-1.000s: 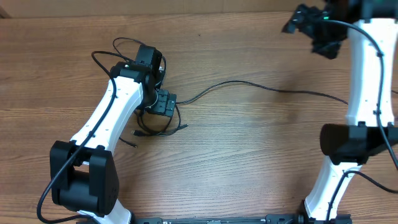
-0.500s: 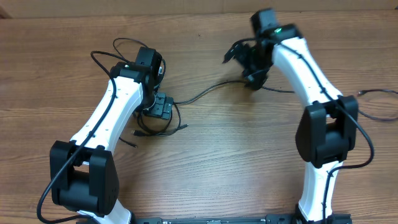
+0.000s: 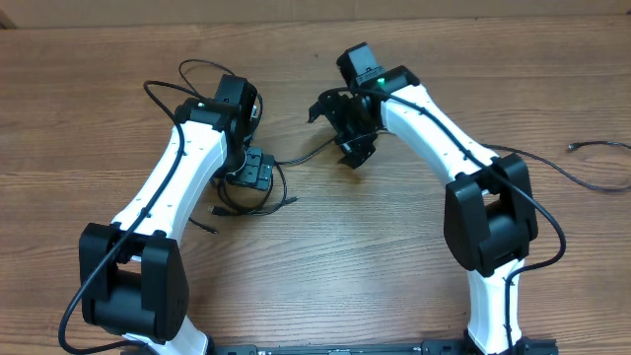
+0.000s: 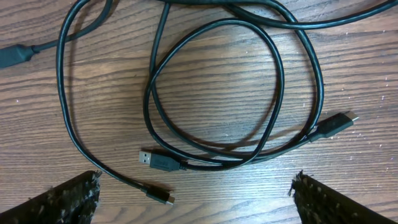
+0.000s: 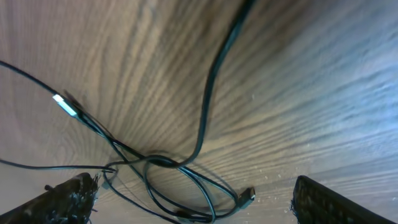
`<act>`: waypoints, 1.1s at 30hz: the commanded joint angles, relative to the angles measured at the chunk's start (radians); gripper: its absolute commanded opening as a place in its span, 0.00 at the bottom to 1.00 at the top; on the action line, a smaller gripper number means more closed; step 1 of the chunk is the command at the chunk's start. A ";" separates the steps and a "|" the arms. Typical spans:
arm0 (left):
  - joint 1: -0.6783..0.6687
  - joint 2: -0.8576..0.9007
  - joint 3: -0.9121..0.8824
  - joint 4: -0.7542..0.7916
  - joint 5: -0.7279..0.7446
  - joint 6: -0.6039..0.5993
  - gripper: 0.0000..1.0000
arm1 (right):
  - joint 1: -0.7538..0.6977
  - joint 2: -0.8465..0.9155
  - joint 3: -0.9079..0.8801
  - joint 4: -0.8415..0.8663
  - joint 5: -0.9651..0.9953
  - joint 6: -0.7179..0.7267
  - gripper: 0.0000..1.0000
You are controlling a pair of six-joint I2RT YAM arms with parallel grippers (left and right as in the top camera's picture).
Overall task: Untangle cables
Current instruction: 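Move the right gripper down toward the cable loops beside the left gripper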
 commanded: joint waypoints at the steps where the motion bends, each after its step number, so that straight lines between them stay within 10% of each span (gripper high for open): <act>1: 0.005 -0.008 -0.007 0.001 -0.013 -0.021 1.00 | 0.009 -0.010 -0.007 -0.008 0.041 0.050 1.00; 11: 0.004 -0.008 -0.007 0.003 -0.012 -0.021 1.00 | 0.038 -0.010 -0.110 0.090 0.053 0.103 0.99; 20: 0.004 -0.008 -0.007 0.000 -0.009 -0.021 1.00 | 0.038 -0.010 -0.114 0.108 0.063 0.095 0.73; 33: 0.004 -0.008 -0.007 -0.003 -0.009 -0.022 1.00 | 0.039 -0.005 -0.151 0.143 0.084 0.095 0.73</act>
